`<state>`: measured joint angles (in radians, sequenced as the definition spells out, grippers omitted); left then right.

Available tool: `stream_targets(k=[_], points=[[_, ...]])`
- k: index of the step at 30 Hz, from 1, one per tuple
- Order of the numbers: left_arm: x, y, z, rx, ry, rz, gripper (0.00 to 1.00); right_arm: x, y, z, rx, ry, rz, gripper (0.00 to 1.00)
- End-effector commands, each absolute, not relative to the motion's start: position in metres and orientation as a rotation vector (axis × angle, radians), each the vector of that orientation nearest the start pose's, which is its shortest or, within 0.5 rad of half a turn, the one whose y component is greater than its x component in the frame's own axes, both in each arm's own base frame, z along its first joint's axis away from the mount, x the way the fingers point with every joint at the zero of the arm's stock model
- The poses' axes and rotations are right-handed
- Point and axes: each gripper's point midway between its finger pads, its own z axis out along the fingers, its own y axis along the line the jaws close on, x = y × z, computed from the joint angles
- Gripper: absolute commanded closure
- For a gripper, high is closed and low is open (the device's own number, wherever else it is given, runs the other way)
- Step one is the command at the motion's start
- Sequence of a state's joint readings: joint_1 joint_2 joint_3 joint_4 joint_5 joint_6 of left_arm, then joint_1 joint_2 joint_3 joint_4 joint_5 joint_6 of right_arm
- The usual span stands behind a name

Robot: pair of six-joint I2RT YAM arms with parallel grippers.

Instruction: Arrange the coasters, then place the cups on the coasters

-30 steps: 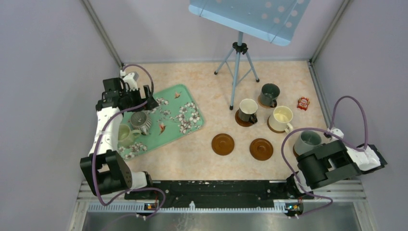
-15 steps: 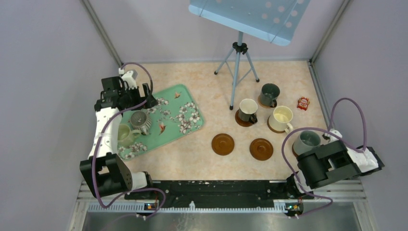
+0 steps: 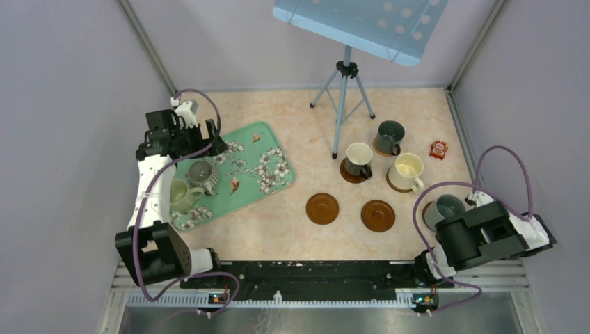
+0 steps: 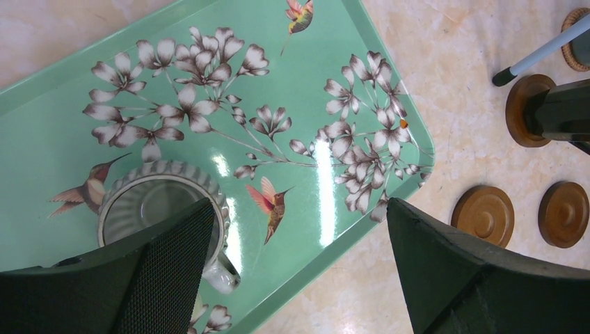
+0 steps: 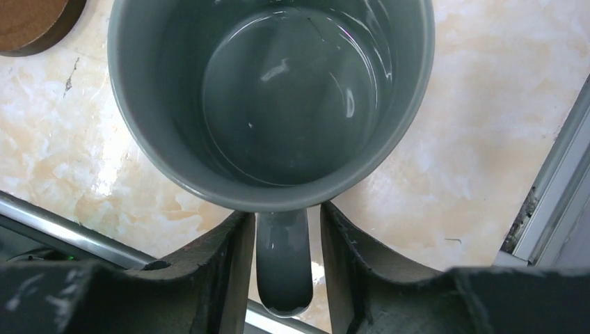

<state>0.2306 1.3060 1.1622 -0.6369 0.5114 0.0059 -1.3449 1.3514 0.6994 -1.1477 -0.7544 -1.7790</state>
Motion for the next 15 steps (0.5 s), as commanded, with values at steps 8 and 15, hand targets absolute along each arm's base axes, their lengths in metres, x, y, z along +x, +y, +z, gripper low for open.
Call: stream_targets(k=[8,15], points=[[0.352,-0.010,0.230,-0.003,2.199,-0.482,0.01,0.123,-0.131,0.042,-0.445,2.330,0.194,0.74],[0.352,-0.010,0.231,-0.004,2.195,-0.480,0.01,0.125,-0.132,0.034,-0.430,2.323,0.199,0.86]])
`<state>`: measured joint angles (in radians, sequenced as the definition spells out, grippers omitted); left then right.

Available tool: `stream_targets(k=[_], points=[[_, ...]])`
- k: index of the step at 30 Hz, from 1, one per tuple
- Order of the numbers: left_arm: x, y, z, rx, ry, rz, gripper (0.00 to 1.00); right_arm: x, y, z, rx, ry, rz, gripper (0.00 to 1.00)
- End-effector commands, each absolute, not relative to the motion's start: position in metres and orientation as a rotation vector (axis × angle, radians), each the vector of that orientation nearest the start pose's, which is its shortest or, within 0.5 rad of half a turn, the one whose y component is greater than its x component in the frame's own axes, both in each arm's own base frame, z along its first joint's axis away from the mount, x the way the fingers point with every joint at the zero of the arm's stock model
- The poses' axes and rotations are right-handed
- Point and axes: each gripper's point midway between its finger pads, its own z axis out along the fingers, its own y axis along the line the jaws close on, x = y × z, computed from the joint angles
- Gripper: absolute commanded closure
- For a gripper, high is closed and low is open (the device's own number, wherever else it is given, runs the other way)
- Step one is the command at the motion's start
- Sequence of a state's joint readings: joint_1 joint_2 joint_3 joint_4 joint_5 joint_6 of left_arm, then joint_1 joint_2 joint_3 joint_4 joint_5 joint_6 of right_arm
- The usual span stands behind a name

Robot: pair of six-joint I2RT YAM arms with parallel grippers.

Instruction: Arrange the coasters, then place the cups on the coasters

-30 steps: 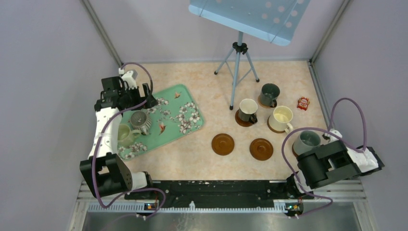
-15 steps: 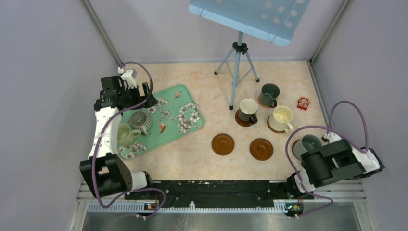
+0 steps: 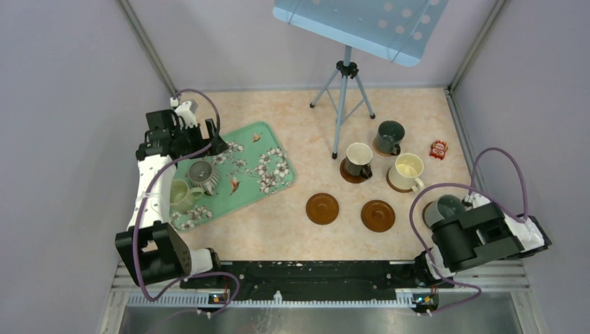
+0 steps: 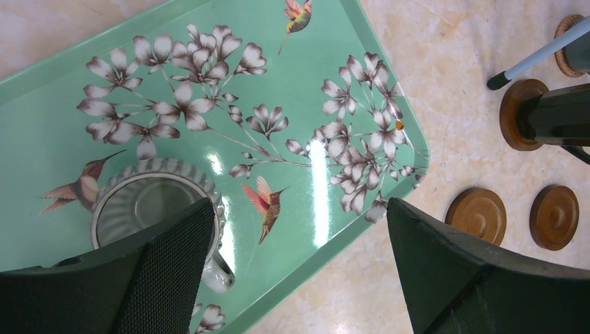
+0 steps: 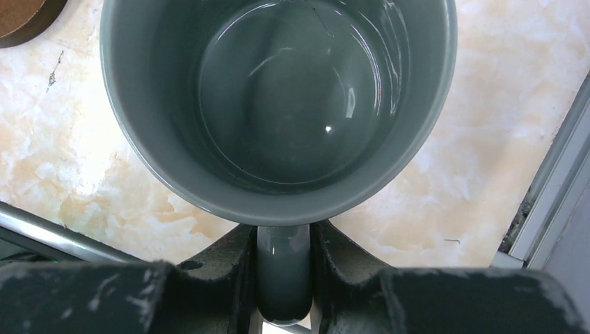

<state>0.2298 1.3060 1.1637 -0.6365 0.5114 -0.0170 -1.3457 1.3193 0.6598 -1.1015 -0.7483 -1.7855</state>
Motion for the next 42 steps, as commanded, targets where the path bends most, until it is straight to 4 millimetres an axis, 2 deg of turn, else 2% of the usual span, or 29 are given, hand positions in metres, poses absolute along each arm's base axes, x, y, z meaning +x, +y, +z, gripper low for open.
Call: stream_targets(k=[1,12,19,25,34,37,42], points=[[0.352,-0.010,0.231,-0.004,2.195,-0.480,0.01,0.125,-0.132,0.034,-0.428,2.319,0.209,0.86],[0.354,-0.012,0.230,-0.014,2.197,-0.497,0.01,0.126,-0.137,0.031,-0.465,2.307,0.248,0.87],[0.353,-0.012,0.229,-0.009,2.197,-0.498,0.01,0.116,-0.135,0.023,-0.506,2.362,0.249,0.91],[0.351,-0.013,0.228,-0.014,2.195,-0.501,0.01,0.110,-0.135,0.029,-0.512,2.382,0.271,0.96],[0.352,-0.014,0.226,-0.015,2.194,-0.511,0.01,0.097,-0.141,0.025,-0.525,2.409,0.290,0.96],[0.352,-0.014,0.226,-0.013,2.194,-0.511,0.01,0.097,-0.140,0.025,-0.529,2.406,0.294,0.92],[0.351,-0.015,0.226,-0.006,2.194,-0.513,0.01,0.101,-0.146,0.031,-0.517,2.397,0.258,0.71]])
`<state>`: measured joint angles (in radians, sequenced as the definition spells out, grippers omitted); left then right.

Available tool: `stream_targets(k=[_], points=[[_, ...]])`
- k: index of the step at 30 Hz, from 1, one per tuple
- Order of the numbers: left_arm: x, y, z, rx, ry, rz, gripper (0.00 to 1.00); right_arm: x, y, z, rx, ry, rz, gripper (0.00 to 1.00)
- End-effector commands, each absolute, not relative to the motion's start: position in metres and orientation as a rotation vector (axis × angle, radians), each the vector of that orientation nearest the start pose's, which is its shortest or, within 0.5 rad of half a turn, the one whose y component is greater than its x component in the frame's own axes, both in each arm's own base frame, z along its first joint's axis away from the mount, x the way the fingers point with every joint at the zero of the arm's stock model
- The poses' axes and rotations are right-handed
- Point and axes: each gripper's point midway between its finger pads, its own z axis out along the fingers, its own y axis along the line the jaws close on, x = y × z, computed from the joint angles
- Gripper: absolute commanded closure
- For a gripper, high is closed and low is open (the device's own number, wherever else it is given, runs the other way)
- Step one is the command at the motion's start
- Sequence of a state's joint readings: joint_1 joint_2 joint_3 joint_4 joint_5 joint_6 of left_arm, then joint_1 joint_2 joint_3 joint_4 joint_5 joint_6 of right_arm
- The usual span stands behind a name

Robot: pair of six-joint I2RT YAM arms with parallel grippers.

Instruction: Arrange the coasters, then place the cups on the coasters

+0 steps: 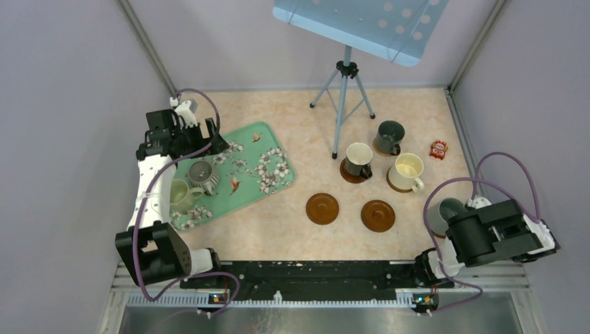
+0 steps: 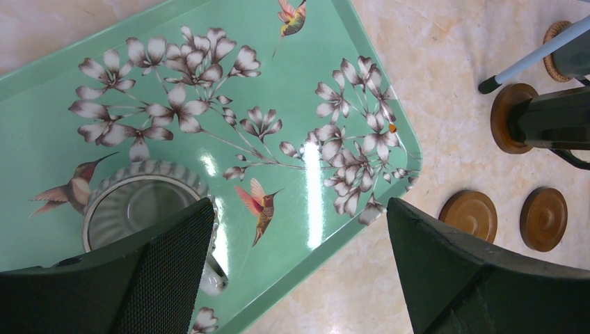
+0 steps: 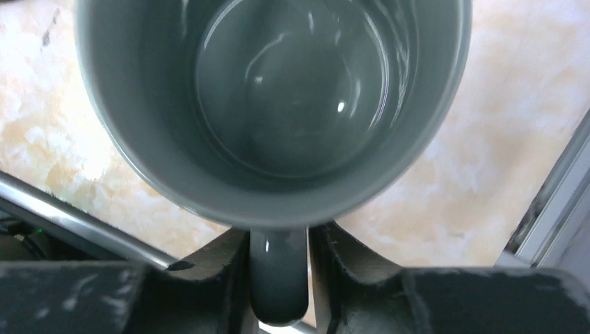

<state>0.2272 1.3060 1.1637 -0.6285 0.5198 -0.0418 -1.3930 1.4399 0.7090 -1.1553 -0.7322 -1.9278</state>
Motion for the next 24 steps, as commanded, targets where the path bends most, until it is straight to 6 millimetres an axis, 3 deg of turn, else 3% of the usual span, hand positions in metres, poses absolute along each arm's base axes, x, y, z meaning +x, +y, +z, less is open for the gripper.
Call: stream_targets(k=[1,6,10,15,19,24], points=[[0.351,-0.015,0.226,-0.002,2.193,-0.515,0.01,0.102,-0.147,0.034,-0.514,2.393,0.255,0.67],[0.353,-0.015,0.226,0.006,2.192,-0.514,0.01,0.106,-0.155,0.048,-0.520,2.384,0.218,0.42],[0.352,-0.015,0.225,0.005,2.196,-0.515,0.01,0.108,-0.156,0.061,-0.543,2.370,0.182,0.39],[0.354,-0.014,0.223,0.016,2.199,-0.506,0.01,0.119,-0.141,0.088,-0.589,2.331,0.188,0.39],[0.354,-0.014,0.223,0.022,2.200,-0.503,0.01,0.144,-0.126,0.118,-0.627,2.287,0.165,0.39],[0.355,-0.016,0.221,0.029,2.202,-0.521,0.01,0.200,-0.113,0.161,-0.670,2.222,0.115,0.38]])
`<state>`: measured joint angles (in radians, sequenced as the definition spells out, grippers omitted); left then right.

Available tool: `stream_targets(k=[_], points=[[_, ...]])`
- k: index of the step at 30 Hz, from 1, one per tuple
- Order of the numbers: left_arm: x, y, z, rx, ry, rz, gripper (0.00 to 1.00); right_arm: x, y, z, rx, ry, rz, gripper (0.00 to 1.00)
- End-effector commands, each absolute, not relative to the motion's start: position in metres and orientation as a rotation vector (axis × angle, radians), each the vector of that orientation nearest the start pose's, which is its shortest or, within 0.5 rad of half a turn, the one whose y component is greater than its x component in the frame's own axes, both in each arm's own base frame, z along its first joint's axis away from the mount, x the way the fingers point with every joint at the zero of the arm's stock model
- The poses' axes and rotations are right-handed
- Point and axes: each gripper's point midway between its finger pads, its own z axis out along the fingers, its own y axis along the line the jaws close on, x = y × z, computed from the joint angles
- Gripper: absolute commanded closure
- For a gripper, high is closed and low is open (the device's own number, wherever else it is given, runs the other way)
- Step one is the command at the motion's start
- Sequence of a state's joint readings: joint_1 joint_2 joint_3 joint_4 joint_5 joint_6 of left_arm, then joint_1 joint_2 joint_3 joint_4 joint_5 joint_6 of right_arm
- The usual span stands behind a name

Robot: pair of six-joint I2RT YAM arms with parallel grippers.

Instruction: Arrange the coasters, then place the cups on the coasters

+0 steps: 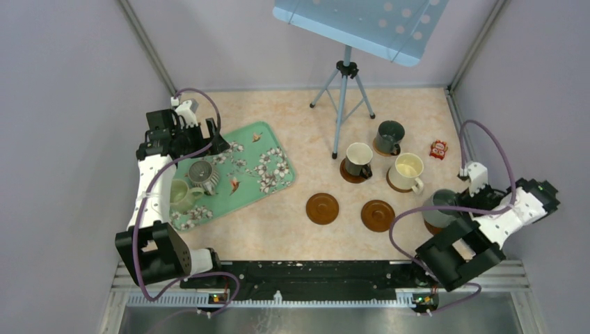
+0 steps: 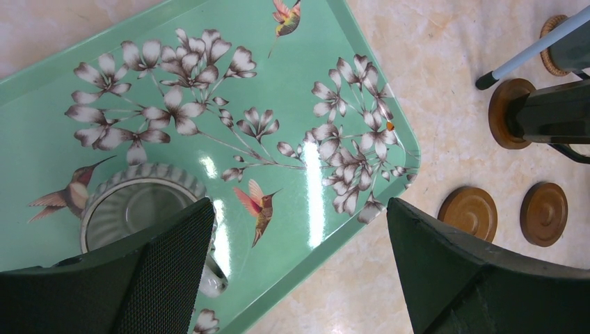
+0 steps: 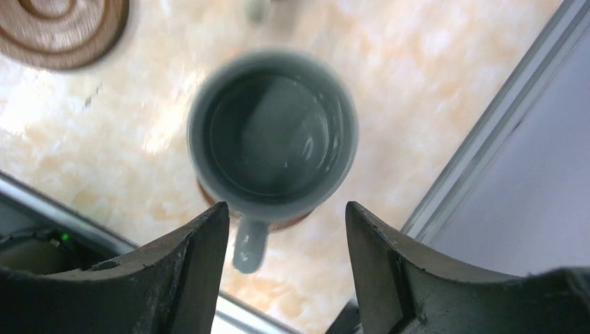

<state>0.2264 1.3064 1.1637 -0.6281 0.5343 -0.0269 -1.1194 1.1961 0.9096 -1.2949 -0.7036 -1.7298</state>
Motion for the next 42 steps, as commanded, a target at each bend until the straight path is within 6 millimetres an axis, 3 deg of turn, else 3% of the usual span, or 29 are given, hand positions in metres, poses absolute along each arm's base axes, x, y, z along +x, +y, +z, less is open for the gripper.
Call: stream_targets(k=[1,6,10,16,20,28,36,42], points=[[0.355,-0.017,0.221,0.028,2.204,-0.523,0.01,0.212,-0.109,0.169,-0.672,2.209,0.127,0.38],[0.354,-0.015,0.219,0.030,2.206,-0.509,0.01,0.261,-0.070,0.197,-0.680,2.168,0.180,0.39],[0.353,-0.015,0.221,0.031,2.203,-0.502,0.01,0.272,-0.049,0.197,-0.731,2.173,0.194,0.39],[0.352,-0.016,0.221,0.038,2.197,-0.510,0.01,0.239,-0.049,0.168,-0.812,2.282,0.192,0.39],[0.352,-0.018,0.220,0.036,2.198,-0.525,0.01,0.208,-0.068,0.158,-0.766,2.343,0.126,0.39],[0.352,-0.017,0.225,0.031,2.186,-0.518,0.01,0.153,-0.110,0.134,-0.658,2.566,0.203,0.41],[0.353,-0.016,0.231,0.020,2.173,-0.507,0.01,0.160,-0.131,0.108,-0.522,2.609,0.076,0.42],[0.355,-0.017,0.236,0.006,2.161,-0.521,0.01,0.165,-0.129,0.095,-0.510,2.610,0.168,0.48]])
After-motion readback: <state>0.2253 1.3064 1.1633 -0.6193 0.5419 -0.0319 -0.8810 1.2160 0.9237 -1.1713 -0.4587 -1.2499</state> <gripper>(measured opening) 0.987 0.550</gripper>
